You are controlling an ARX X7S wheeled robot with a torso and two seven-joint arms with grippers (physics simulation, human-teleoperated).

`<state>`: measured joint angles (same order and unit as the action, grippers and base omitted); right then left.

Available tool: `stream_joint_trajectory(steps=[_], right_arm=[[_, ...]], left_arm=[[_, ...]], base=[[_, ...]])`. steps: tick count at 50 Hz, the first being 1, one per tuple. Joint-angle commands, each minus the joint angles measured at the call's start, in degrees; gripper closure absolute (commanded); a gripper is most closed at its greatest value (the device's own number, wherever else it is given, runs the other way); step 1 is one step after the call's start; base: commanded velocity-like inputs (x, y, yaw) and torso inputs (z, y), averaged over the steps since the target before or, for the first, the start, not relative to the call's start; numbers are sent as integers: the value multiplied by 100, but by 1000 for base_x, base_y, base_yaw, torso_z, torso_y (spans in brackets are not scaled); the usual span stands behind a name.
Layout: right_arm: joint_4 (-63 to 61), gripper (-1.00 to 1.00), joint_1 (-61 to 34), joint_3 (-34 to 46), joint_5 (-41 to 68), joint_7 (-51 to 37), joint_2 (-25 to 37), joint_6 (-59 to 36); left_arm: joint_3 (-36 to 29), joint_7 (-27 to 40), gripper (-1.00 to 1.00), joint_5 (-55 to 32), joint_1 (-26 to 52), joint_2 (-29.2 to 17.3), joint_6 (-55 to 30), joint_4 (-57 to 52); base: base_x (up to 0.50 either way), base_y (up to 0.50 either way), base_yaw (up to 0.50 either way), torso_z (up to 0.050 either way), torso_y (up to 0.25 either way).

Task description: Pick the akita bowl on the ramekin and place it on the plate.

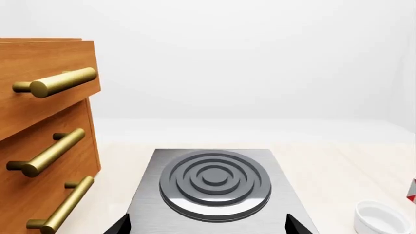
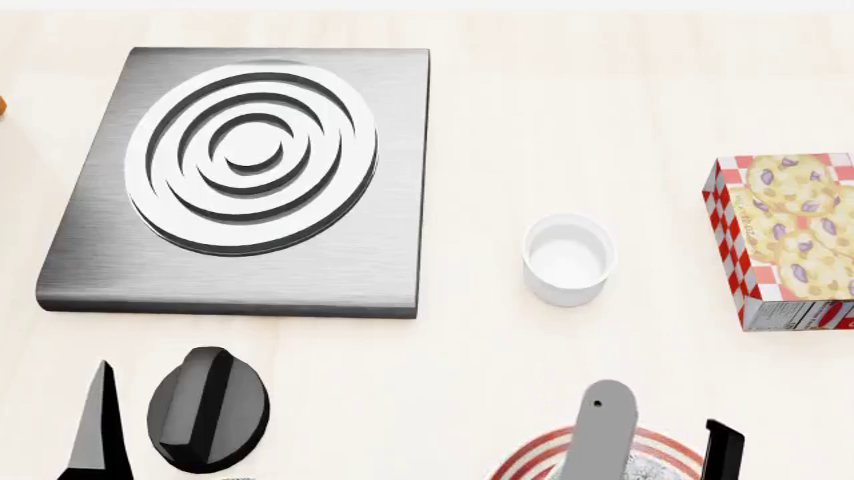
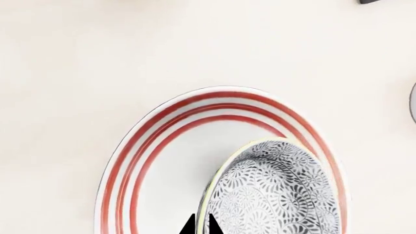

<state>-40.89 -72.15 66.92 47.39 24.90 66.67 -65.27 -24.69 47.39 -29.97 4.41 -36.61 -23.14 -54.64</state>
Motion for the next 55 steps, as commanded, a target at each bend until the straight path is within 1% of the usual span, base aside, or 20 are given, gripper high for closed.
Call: stream_joint_trajectory(steps=[1, 13, 40, 48, 49, 55], right_arm=[[185, 100, 172, 0, -93, -144, -2, 249], [531, 100, 334, 44, -248, -226, -20, 468], [782, 100, 724, 156, -288, -420, -151, 786], [847, 100, 753, 145, -265, -539, -211, 717], [841, -100, 744, 135, -247, -553, -219, 691], [800, -100, 753, 96, -198, -639, -221, 677]], left_arm=[[-26, -2, -100, 6, 3, -8, 39, 26], [-40, 7, -100, 4, 6, -29, 66, 22], [-45, 48, -100, -44, 49, -67, 88, 42], [-46, 59, -100, -51, 56, -83, 100, 43], [-44, 63, -100, -52, 56, -87, 99, 38], [-50, 73, -100, -53, 48, -100, 111, 31]], base=[[0, 0, 0, 0, 0], [0, 0, 0, 0, 1], [0, 0, 0, 0, 0], [0, 0, 0, 0, 0], [0, 0, 0, 0, 0], [0, 0, 0, 0, 0]])
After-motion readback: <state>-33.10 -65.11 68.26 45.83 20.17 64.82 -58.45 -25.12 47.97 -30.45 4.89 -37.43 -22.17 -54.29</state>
